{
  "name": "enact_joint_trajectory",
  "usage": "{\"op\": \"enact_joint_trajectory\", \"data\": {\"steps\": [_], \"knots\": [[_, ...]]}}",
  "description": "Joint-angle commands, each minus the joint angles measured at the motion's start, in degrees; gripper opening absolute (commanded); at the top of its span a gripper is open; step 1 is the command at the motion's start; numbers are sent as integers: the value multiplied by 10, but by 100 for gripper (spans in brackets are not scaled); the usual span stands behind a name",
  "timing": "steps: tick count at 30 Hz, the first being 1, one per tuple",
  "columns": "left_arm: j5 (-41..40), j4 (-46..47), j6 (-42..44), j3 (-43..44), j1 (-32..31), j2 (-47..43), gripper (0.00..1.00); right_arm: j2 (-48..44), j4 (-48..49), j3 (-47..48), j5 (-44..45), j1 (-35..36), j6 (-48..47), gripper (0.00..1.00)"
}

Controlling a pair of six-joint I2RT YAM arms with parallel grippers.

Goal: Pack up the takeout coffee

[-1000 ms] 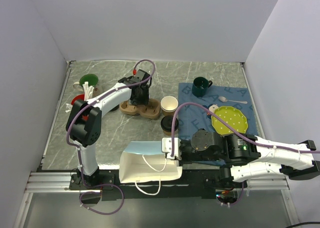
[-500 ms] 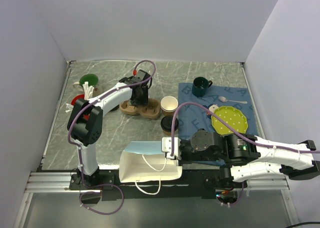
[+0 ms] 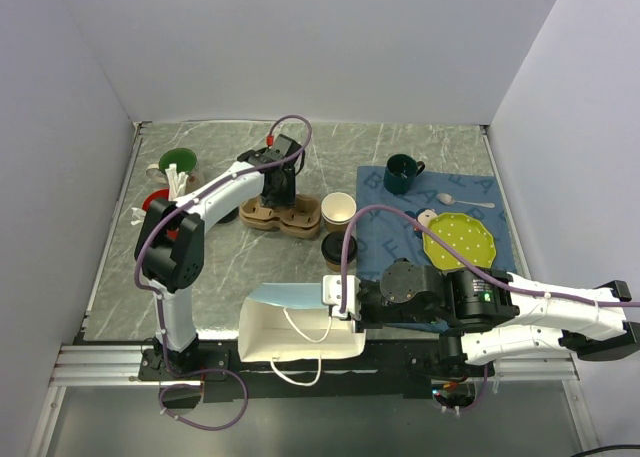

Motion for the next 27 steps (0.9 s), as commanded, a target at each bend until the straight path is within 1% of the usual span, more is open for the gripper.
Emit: {"op": "enact_joint_trajectory", "data": {"steps": [1,6,11,15,21,26,27], "knots": [[-13,-10,6,47,-2,-5,40,0,1,-11,10,4,8,0],[-12,-23,1,62,-2,-12,36,-1,4,-14,13,4,8,0],[-17,-51,-6,87,-2,-15,36,4,11,-6,10,4,13,0],[-17,-72,-11,127,-2,-32,36,14,31,3,6,0,20,0],[-18,-112,-23,183,-1,-59,36,51,54,28,-3,-49,34,0],[-24,-145,-33,200,3,-87,36,58,77,21,7,-93,65,0],[-27,-149,-34,203,4,-96,36,57,80,20,4,-113,69,0]]}}
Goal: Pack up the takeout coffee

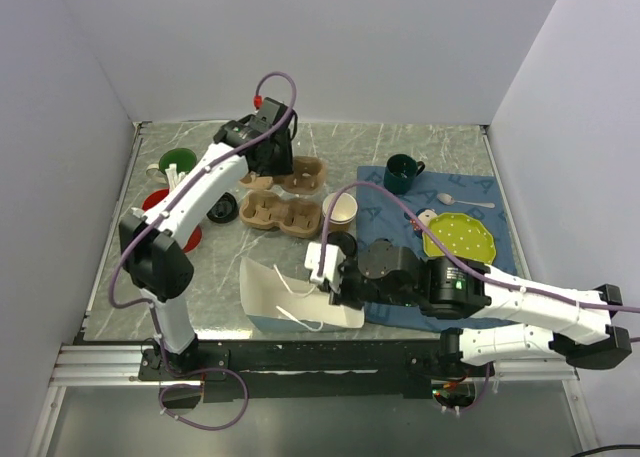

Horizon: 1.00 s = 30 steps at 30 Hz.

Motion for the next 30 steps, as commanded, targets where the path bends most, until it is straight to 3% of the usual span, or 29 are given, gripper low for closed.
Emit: {"op": "enact_joint_trajectory", "data": {"steps": [1,5,17,20,27,30], "knots": [[-19,-43,-18,31,5,-56,36,-1,28,11,3,-46,33,1],[-18,-68,-28,48,5,-82,35,-7,48,3,-5,-91,26,6],[-1,-144,-75,85,5,-165,33,47,98,12,-38,-179,42,0],[6,-152,-83,91,5,-187,33,61,107,15,-49,-194,45,7],[69,-157,-106,109,5,-234,33,55,103,47,-55,-231,69,43],[88,-161,-123,107,5,-254,33,43,96,59,-69,-236,79,49]]}}
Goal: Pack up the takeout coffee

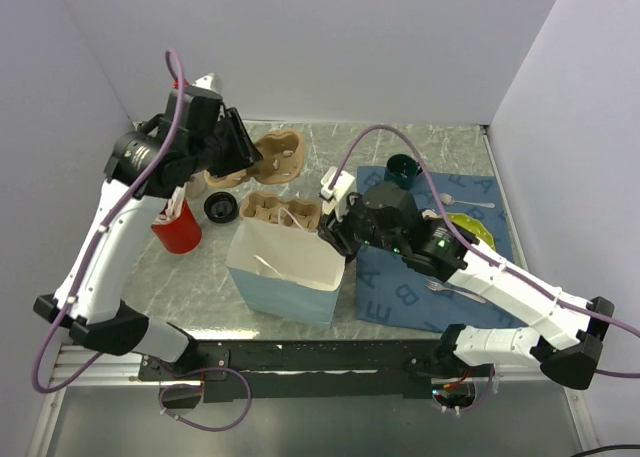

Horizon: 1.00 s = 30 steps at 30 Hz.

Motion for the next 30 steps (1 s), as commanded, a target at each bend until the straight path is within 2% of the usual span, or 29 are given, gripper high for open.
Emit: {"op": "enact_joint_trajectory", "data": {"steps": [1,7,13,23,26,30], "knots": [[51,-15,-37,17,1,-43,33,-23,18,47,-29,-10,23,50],[78,-15,-63,-36,1,-101,32,-26,41,51,-126,-11,23,51],[84,-7,-75,-74,1,-145,33,-41,64,32,-154,-11,27,52],[116,0,-79,-70,1,-150,33,-51,67,20,-199,-11,-4,66],[129,2,-82,-79,1,-155,33,-36,74,29,-182,-11,-2,66],[152,21,-95,-102,1,-173,33,-17,91,36,-138,-14,-3,50]]}}
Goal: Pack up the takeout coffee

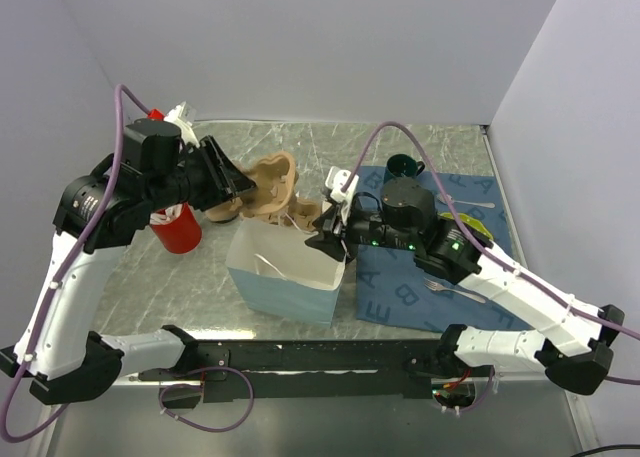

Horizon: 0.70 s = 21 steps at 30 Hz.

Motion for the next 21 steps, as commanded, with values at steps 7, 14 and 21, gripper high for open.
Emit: {"op": "enact_joint_trajectory", "data": {"steps": [7,14,21], "knots": [[95,54,-23,-60,1,-41,32,37,50,32,24,-19,13,31],[130,80,-40,-84,1,-61,32,39,57,27,20,-35,37,19],[179,129,-84,-122,1,-90,33,44,60,24,14,-41,47,17]]}}
